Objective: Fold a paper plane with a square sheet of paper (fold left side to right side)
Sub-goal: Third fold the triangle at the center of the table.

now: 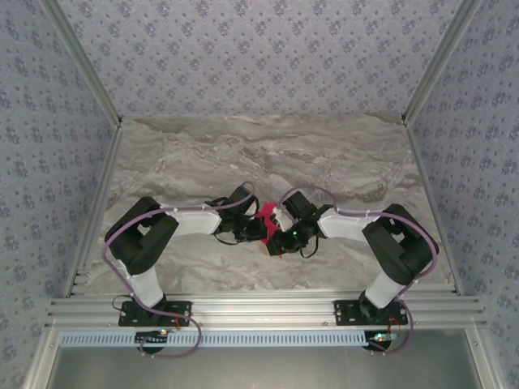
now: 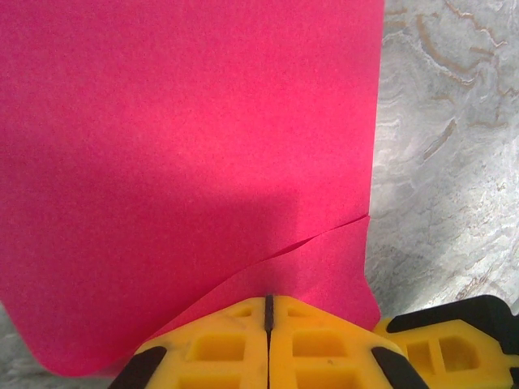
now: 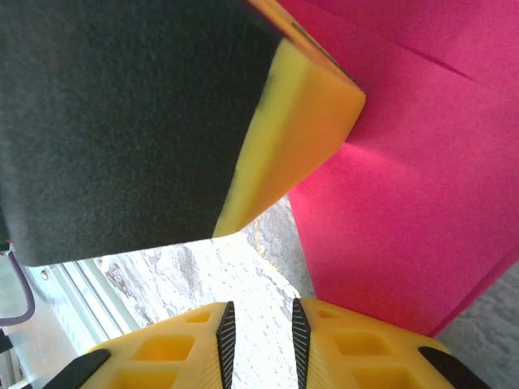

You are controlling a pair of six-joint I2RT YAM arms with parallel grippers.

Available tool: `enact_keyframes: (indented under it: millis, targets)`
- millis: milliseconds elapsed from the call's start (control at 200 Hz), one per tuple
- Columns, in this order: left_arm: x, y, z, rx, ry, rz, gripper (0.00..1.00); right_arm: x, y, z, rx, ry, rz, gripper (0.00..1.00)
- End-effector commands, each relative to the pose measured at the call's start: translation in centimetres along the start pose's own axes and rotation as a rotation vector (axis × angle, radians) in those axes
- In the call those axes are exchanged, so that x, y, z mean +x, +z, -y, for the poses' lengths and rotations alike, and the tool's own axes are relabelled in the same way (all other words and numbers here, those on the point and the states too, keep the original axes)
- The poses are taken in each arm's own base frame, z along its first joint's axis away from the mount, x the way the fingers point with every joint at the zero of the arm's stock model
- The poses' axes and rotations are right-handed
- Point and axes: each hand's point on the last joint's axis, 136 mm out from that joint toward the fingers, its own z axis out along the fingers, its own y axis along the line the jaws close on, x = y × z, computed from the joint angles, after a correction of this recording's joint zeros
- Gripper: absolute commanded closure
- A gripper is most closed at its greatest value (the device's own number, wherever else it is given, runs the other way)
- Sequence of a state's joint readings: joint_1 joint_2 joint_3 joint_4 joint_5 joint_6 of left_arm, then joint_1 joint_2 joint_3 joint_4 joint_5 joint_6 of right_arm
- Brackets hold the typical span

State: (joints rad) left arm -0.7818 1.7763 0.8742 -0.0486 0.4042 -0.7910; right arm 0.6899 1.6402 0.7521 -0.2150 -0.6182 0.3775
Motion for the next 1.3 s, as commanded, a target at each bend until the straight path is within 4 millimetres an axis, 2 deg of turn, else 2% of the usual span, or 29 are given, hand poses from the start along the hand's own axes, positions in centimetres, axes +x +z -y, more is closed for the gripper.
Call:
enact_keyframes:
  millis: [0,200,460,695,849,1054,1169,1294]
  targets:
    - [1.8,0.9,-3.9,-0.145,-0.035,-0.038,0.95,1.4,0.3,1.3,0.046,0.043,-0.047,0.71]
    - [1.8,0.9,-4.0,-0.149,-0.034,-0.038,0.95,2.2,0.5,1.9,0.051,0.067,-0.061,0.72]
    - [1.8,1.0,-4.1,-0.157,-0.031,-0.043,0.96,4.5,0.6,3.1,0.049,0.121,-0.081,0.76]
    - [1.6,0.9,-4.0,-0.162,-0.028,-0.039,0.96,5.7,-0.5,3.7,0.028,0.151,-0.054,0.79]
    - [1.5,0.8,-3.7,-0.158,-0.027,-0.035,0.96,4.5,-2.7,1.6,0.001,0.098,0.005,0.81]
    - [1.3,0.7,-3.6,-0.154,-0.033,-0.029,0.96,1.4,-6.4,-1.3,-0.004,0.047,0.161,0.88]
    - [1.3,0.7,-3.5,-0.152,-0.031,-0.029,0.96,-0.4,-6.2,-2.2,-0.037,0.069,0.210,0.91]
    - [1.3,0.8,-3.4,-0.151,-0.029,-0.029,0.96,-1.6,-4.6,-2.4,-0.044,0.091,0.197,0.93]
